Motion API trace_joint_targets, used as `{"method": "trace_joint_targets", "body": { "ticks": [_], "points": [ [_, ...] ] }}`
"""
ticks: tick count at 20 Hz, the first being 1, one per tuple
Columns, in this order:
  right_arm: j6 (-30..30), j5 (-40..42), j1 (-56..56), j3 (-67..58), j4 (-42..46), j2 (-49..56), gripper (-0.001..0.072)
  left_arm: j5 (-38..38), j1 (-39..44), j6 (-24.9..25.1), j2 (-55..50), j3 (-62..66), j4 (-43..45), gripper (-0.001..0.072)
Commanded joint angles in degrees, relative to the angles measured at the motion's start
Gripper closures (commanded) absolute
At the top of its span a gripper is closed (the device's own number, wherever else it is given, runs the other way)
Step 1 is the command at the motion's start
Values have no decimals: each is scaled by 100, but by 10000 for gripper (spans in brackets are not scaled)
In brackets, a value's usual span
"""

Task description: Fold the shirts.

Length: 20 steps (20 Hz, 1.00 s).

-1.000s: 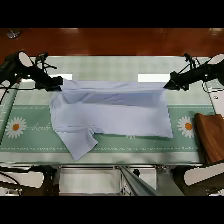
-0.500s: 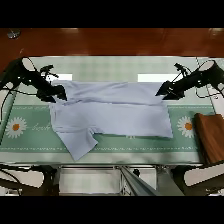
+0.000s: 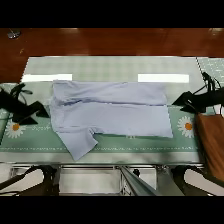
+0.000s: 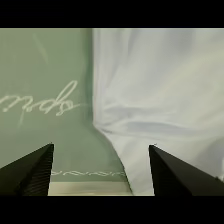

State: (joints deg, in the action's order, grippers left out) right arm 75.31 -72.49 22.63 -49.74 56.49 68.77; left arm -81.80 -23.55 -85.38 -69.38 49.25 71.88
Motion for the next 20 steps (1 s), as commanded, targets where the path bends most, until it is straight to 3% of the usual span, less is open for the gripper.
{"method": "trace_joint_targets", "body": {
  "ticks": [1, 5, 13, 18, 19, 20],
  "points": [
    [-282, 728, 68, 1543, -892, -1279, 96, 485, -1263, 697, 1067, -1692, -1266, 5],
    [-317, 789, -302, 1996, -999, -1530, 96, 977, -1631, 890, 1390, -2691, -1792, 5],
    [-55, 977, -396, 1998, -1296, -1526, 96, 2031, -76, 1292, 1388, -3224, -2782, 5],
    [378, 649, 1084, 1652, -280, -1526, 96, 2131, 518, 1296, 1388, -3224, -2774, 9],
    [472, 424, 1405, 1655, 149, -1523, 96, 2131, 553, 1296, 1388, -3222, -2776, 22],
    [597, 179, 1574, 1674, 612, -1523, 96, 2116, 546, 1309, 1388, -3220, -2776, 242]
  ]
}}
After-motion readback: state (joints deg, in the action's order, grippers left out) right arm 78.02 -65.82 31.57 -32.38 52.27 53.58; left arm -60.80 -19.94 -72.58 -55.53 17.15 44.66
